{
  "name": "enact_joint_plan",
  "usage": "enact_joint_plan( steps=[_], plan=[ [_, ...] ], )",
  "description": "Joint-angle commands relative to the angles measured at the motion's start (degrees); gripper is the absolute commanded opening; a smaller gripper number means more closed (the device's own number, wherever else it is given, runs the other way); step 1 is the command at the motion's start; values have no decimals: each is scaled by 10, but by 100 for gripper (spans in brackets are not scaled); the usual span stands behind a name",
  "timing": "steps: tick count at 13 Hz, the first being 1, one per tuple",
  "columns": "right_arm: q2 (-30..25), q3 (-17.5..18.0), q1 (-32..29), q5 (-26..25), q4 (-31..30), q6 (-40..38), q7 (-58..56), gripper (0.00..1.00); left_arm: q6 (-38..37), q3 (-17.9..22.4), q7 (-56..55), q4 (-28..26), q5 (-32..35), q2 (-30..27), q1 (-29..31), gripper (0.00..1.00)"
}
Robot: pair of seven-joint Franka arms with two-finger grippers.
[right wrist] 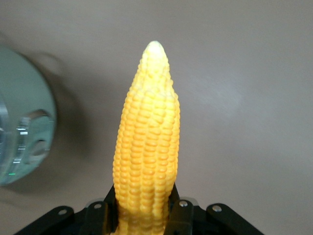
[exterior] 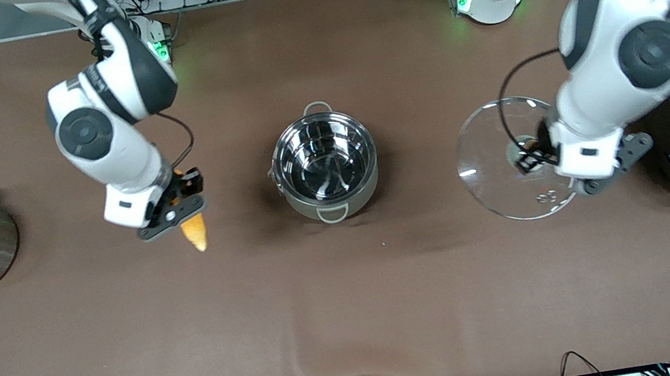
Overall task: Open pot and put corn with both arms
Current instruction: 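Lift the lid aside with the left gripper while the right gripper carries corn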
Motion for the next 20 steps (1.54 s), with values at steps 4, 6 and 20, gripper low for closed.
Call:
enact_joint_plan(
  steps=[4,6,20],
  plan=[
    [37,-6,103,-5,55,-7,22,0,198,-6,14,-191,13,-4,51,0],
    [69,-7,142,-30,86,-7,34,0,267,-6,13,-249,13,-2,61,0],
    [201,-8,267,-147,182,-8,174,0,386,-6,7,-351,12,-3,77,100]
  ],
)
